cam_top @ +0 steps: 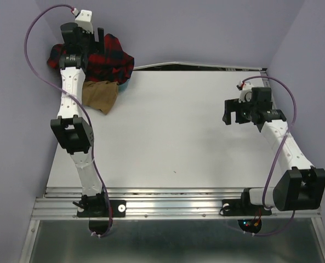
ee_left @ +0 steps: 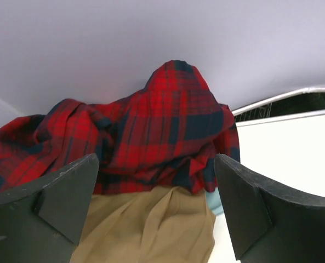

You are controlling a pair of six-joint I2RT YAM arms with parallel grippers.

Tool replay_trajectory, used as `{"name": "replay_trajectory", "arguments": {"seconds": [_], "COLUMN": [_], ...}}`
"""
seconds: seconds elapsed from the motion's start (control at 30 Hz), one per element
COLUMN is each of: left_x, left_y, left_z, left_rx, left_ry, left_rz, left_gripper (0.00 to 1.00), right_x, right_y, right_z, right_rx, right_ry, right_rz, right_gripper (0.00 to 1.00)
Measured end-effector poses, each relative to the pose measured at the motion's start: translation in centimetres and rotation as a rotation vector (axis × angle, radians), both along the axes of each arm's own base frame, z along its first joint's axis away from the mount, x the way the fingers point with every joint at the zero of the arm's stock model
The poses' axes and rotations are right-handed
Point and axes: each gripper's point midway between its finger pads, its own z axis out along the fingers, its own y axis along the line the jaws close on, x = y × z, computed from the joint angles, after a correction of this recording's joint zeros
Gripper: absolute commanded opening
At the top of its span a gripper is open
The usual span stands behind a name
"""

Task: Fold and stack the skirts
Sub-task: Grab the skirt from the pile

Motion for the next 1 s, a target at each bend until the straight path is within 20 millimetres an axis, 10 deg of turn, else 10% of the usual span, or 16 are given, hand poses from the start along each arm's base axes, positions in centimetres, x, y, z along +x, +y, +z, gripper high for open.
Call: {"name": "replay_trajectory", "arguments": {"seconds": [0.43, 0.53, 0.67, 0.77, 1.0], "left_x": [8.1, 8.7, 9.2, 9.8, 10.1], "left_y": [1.1, 1.7, 2.1, 2.1, 0.8], "left_z": [-16.9, -19.9, -20.8, -19.7, -15.8], "left_rx": [-0.022, -0.006, 0.003, 0.000, -0.044], "left_ry": [0.149, 0.184, 0.181, 0.131, 0.039], "left_rz": [0.037, 0.061, 0.078, 0.077, 0.018], "left_gripper": [0.98, 0.84, 0.32, 0.11, 0.00], "right_x": [0.2, 0.3, 0.2, 0.1, 0.3], "right_y": [-0.2, -0.3, -0.6, -0.8, -1.0], "right_z": [-1.5, -1.8, -2.3, -2.4, -2.0], "right_rx": [-0.008, -0.009, -0.014, -0.015, -0.013], "right_ry": [0.045, 0.054, 0.074, 0.080, 0.075], "right_rz": [-0.006, -0.009, -0.020, -0.027, -0.032], "right_gripper": [1.00, 1.00, 1.00, 1.00, 1.00]}}
